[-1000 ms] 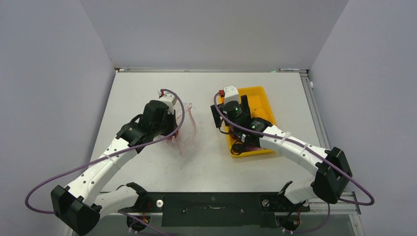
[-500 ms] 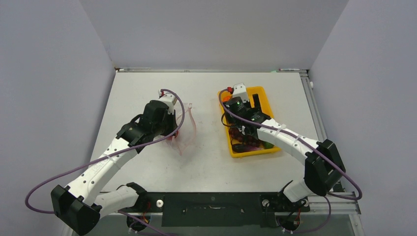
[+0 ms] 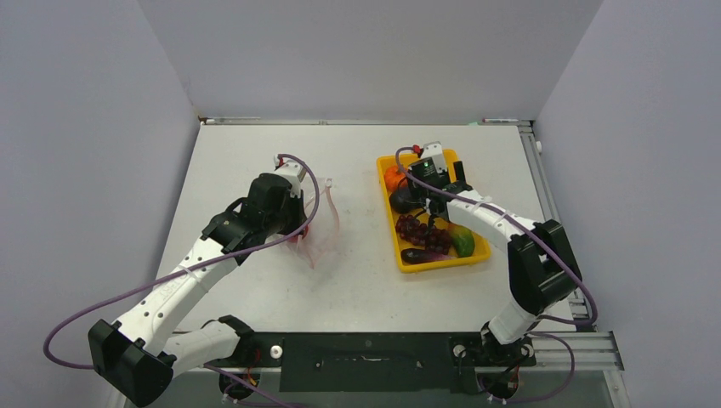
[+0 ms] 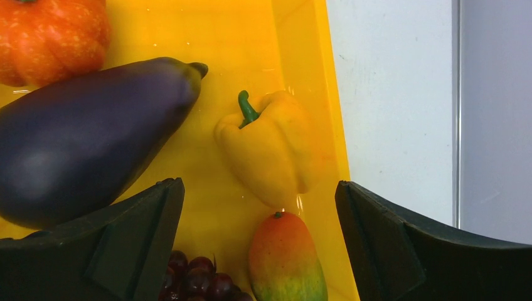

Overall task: Place the food in the zip-top bag and seal the zipper
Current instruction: Pick up the fake vegetable from the bin.

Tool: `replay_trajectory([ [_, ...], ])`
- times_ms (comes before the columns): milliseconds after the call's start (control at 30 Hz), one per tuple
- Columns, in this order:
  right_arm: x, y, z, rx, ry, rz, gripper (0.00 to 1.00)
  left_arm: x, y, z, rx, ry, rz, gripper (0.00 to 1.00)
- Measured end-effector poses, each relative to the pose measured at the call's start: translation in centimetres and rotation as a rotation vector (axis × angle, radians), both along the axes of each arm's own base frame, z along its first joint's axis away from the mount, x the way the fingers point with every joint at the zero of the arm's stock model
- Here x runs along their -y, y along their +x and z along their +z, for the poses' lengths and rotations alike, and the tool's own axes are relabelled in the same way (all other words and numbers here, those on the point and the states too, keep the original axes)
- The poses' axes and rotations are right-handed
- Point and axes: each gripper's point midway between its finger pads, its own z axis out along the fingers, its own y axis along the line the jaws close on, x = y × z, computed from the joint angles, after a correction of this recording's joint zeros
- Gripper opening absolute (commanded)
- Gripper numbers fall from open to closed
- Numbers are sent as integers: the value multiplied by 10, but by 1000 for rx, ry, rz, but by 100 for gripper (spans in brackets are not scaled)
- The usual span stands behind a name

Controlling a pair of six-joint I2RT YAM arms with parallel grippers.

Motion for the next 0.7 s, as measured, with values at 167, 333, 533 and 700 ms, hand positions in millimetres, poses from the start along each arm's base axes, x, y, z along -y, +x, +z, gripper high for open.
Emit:
replay_trajectory([
  [167, 8, 8, -10, -30, 12, -19, 92, 0, 0, -1, -4, 3, 0, 0],
  [333, 13, 16, -22, -59, 24, -32, 90, 0, 0, -2, -5, 3, 0, 0],
  [533, 23, 22, -37, -96, 28, -55, 90, 0, 1, -3, -10, 6, 0, 0],
  [700, 29, 24, -45, -114, 30, -70, 90, 1, 1, -4, -11, 7, 0, 0],
])
